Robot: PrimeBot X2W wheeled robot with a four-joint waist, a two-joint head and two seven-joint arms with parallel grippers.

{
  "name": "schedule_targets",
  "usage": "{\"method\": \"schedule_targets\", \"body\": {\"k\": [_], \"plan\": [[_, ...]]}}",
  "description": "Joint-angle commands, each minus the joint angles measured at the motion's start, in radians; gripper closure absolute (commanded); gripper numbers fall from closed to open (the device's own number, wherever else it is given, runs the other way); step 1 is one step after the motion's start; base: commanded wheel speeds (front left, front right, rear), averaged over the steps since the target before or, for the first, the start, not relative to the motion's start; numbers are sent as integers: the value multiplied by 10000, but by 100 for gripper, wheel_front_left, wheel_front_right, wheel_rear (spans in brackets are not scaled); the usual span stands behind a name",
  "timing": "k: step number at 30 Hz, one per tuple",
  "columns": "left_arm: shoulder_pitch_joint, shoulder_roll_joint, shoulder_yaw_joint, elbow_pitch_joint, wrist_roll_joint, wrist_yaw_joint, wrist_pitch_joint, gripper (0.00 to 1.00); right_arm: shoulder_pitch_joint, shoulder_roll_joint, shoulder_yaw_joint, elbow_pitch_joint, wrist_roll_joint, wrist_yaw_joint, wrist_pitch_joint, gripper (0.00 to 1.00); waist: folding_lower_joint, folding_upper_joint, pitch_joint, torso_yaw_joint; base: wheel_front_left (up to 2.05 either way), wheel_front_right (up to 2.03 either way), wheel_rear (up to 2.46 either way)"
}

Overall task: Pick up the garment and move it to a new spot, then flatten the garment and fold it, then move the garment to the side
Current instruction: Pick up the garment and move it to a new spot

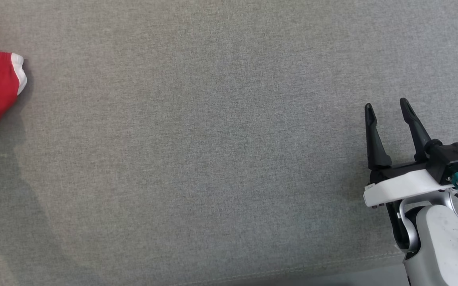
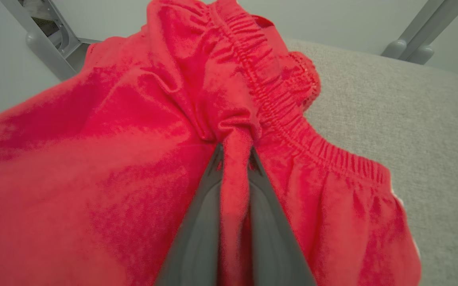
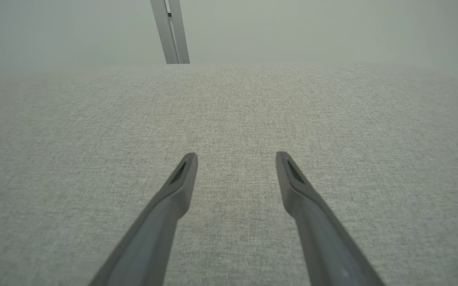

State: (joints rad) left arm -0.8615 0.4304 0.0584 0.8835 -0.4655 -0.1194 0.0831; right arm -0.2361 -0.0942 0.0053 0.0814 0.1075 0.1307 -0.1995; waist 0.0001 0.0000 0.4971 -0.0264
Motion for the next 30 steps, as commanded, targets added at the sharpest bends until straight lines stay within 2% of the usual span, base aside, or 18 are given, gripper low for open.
{"method": "schedule_targets", "body": {"k": [1,9,14,20,25,30], "plan": [[-264,164,-17,5,107,-25,-320,100,-1,-20,11,34,-32,1,-47,0,-1,0,-124,44,0,0,0],[-680,466,-425,-451,443,-82,-1780,100,154,87,183,389,55,1,-160,0,-1,0,-933,186,0,0,0],[-1053,534,-779,-1360,698,-103,-2130,100,227,166,270,687,157,1,-255,0,-1,0,-1472,191,0,0,0],[-1294,182,-1237,-3208,798,-18,-1888,100,334,276,324,998,277,1,-394,0,-1,0,-1994,-12,0,0,0],[-1379,-250,-1753,-5177,877,146,-1124,100,314,350,449,1274,453,1,-510,0,-1,0,-2238,-538,0,0,0],[-1596,-742,-2291,-6516,843,214,-491,100,240,404,563,1487,535,1,-591,0,-1,0,-2311,-1213,0,0,0]]}}
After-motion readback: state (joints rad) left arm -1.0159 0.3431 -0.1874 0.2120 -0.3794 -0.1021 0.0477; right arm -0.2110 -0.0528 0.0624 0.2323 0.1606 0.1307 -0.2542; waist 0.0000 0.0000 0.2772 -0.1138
